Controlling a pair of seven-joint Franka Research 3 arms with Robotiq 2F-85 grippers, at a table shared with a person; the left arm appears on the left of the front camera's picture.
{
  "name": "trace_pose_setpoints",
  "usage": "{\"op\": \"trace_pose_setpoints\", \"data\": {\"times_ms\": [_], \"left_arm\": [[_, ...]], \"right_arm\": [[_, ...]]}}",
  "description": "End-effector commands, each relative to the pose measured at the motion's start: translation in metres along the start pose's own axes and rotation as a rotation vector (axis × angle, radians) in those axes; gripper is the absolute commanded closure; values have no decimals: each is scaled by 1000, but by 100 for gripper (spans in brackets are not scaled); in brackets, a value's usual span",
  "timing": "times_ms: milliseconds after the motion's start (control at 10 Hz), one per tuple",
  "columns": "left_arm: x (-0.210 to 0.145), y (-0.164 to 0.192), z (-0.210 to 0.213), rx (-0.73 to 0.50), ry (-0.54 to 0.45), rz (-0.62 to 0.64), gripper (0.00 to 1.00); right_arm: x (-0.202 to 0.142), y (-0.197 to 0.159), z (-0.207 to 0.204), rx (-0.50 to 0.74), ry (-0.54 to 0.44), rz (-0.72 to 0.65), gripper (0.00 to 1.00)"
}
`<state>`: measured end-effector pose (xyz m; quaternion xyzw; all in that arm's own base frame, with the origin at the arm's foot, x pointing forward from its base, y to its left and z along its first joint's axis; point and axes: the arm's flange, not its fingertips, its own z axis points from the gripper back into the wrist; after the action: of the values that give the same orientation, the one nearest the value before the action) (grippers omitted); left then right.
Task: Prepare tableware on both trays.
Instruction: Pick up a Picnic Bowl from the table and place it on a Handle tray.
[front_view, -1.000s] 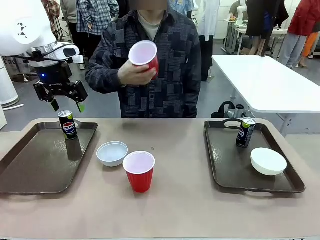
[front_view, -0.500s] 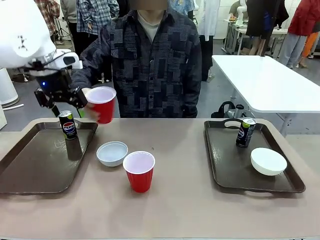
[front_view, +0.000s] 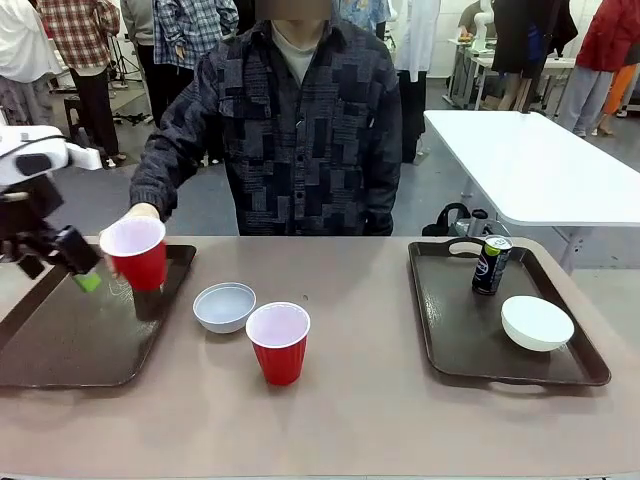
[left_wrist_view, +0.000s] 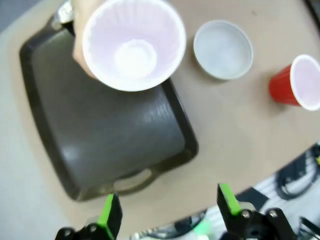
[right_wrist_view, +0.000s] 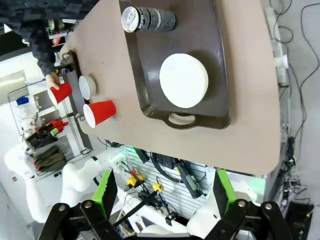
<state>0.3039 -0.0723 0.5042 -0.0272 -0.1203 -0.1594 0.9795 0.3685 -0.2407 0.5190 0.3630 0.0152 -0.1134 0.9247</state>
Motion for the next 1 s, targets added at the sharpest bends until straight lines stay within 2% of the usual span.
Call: {"op": "trace_pose_setpoints", "data": {"times_ms": [0,400,900], "left_arm": [[9,5,-10,-19,23,9,0],[39,2,-21,-45,59,35,0],[146,-52,-82,-96,137,89,0]], "right_arm": [[-2,-1,-1,5,5,13,0],[-2,-1,-1,5,5,13,0],[-2,-1,-1,5,5,13,0]]}}
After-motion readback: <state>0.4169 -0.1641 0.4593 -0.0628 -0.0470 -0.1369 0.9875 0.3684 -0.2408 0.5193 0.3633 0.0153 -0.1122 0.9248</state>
